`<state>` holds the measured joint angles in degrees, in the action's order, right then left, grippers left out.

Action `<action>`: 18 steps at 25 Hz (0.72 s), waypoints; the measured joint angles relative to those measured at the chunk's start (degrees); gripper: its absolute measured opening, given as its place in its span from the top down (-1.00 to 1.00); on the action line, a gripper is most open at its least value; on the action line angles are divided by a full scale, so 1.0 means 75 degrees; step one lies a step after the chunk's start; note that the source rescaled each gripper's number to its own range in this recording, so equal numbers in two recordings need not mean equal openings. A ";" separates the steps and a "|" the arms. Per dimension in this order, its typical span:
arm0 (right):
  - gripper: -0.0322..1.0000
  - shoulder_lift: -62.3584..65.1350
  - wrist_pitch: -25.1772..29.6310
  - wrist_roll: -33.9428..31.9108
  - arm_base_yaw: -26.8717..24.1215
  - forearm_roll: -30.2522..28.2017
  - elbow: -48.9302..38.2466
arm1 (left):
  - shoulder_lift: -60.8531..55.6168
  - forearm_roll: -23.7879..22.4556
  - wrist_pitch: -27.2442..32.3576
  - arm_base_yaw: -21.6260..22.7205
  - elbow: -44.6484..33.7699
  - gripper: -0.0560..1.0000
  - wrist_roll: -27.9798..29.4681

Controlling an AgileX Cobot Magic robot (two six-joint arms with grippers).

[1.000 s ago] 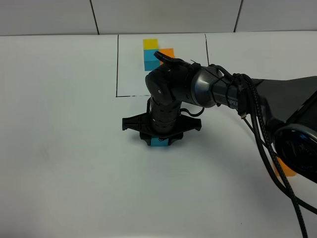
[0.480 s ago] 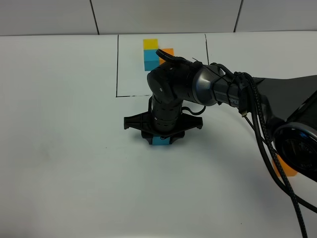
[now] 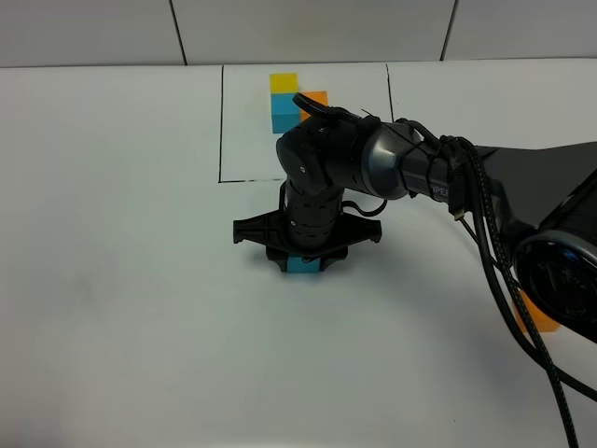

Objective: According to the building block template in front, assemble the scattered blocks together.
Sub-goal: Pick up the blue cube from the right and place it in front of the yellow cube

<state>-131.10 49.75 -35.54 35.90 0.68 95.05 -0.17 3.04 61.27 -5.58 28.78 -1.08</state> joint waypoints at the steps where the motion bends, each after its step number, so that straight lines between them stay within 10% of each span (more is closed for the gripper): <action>1: 0.89 0.0000 0.0000 0.0001 0.0000 -0.0049 0.0000 | 0.0000 0.0000 0.0000 0.0000 0.0000 -0.02 0.0000; 18: 0.89 -0.0023 0.0063 0.0054 -0.0022 -0.0297 0.0040 | 0.0000 0.0000 0.0000 0.0000 0.0000 -0.02 0.0000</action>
<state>-131.28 50.22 -35.14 35.73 -1.54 95.35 -0.17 3.04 61.27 -5.58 28.78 -1.08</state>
